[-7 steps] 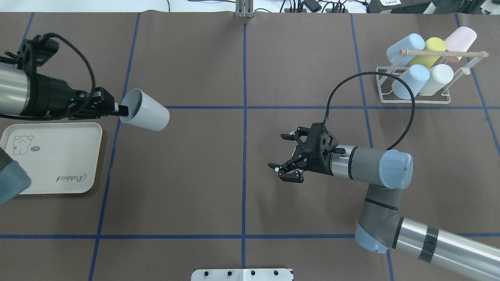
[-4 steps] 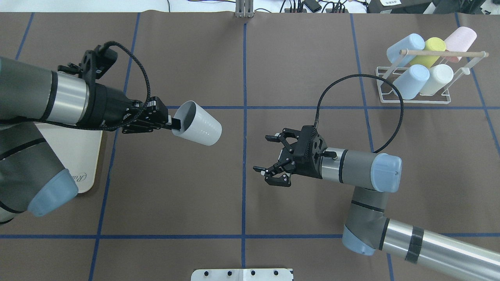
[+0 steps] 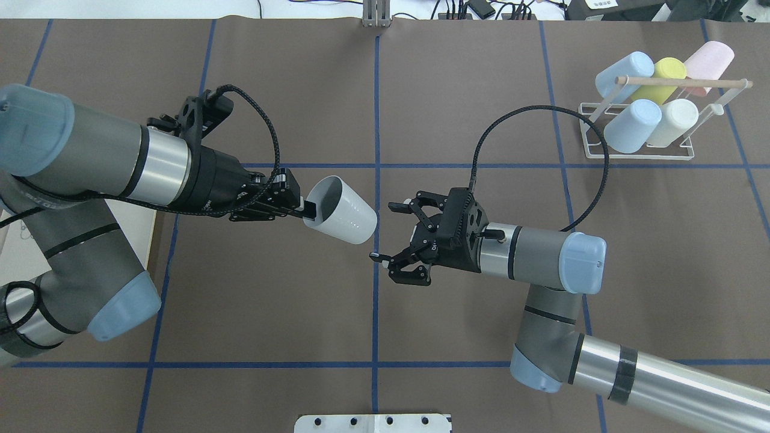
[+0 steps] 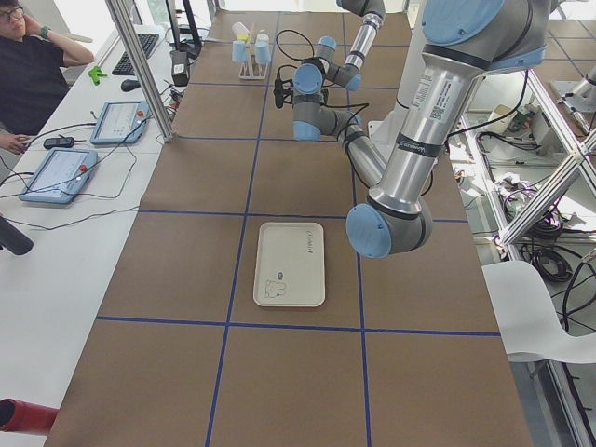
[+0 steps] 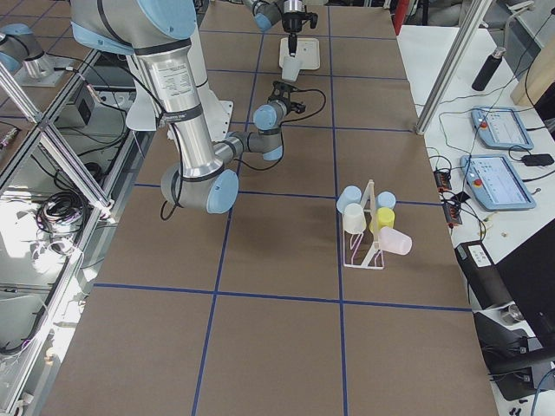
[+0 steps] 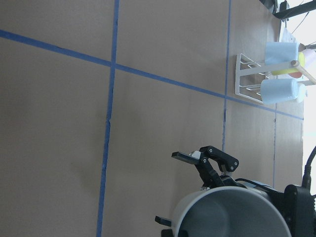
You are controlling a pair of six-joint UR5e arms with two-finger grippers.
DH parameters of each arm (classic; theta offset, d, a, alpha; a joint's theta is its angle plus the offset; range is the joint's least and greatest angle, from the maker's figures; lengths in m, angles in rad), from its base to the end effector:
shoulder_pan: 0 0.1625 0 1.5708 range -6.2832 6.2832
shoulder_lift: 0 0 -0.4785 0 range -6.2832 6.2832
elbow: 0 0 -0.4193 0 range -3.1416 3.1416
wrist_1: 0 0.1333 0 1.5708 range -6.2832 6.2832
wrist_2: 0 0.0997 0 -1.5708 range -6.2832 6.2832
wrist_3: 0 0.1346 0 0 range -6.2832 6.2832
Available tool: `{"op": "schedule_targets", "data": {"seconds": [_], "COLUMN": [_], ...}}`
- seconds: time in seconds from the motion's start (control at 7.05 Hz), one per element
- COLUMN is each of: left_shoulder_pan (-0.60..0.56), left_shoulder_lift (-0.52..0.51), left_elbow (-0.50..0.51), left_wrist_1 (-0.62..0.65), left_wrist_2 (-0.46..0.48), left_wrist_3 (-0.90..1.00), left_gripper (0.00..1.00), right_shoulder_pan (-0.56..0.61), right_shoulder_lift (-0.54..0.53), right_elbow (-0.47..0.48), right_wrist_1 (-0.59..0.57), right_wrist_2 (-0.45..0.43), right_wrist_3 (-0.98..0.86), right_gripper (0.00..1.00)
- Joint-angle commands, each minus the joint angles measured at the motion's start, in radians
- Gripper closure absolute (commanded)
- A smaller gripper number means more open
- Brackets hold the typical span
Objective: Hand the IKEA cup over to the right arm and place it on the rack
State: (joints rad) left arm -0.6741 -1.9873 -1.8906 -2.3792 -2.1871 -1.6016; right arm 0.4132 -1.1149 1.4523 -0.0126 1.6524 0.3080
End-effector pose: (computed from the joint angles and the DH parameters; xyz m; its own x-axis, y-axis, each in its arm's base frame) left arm 0.4471 -0.4283 0.2217 0.0186 -0.0470 -0.9987 0.0585 0.9972 -0.0459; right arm -0.5935 -0.3938 0.3160 0.2254 -0.9382 0.2625 -0.3784 0.1640 0.9110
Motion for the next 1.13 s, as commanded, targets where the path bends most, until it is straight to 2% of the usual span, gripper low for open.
{"op": "schedule_targets", "data": {"seconds": [0.0, 0.28, 0.99], "left_shoulder_pan": [0.019, 0.024, 0.037], "left_shoulder_lift": [-0.021, -0.034, -0.038], "left_elbow": [0.027, 0.047, 0.076], "left_wrist_1": [0.000, 0.000, -0.022], "left_wrist_2": [0.001, 0.001, 0.003], "left_wrist_3": [0.000, 0.000, 0.000], "left_gripper": [1.00, 1.00, 1.00], "right_shoulder_pan": [-0.005, -0.019, -0.021], "right_shoulder_lift": [0.006, 0.006, 0.006], "right_elbow": [0.002, -0.007, 0.000], "right_wrist_1": [0.002, 0.072, 0.099], "right_wrist_2": [0.001, 0.000, 0.000], "right_wrist_3": [0.002, 0.002, 0.003], "right_gripper": [0.01, 0.02, 0.03]}}
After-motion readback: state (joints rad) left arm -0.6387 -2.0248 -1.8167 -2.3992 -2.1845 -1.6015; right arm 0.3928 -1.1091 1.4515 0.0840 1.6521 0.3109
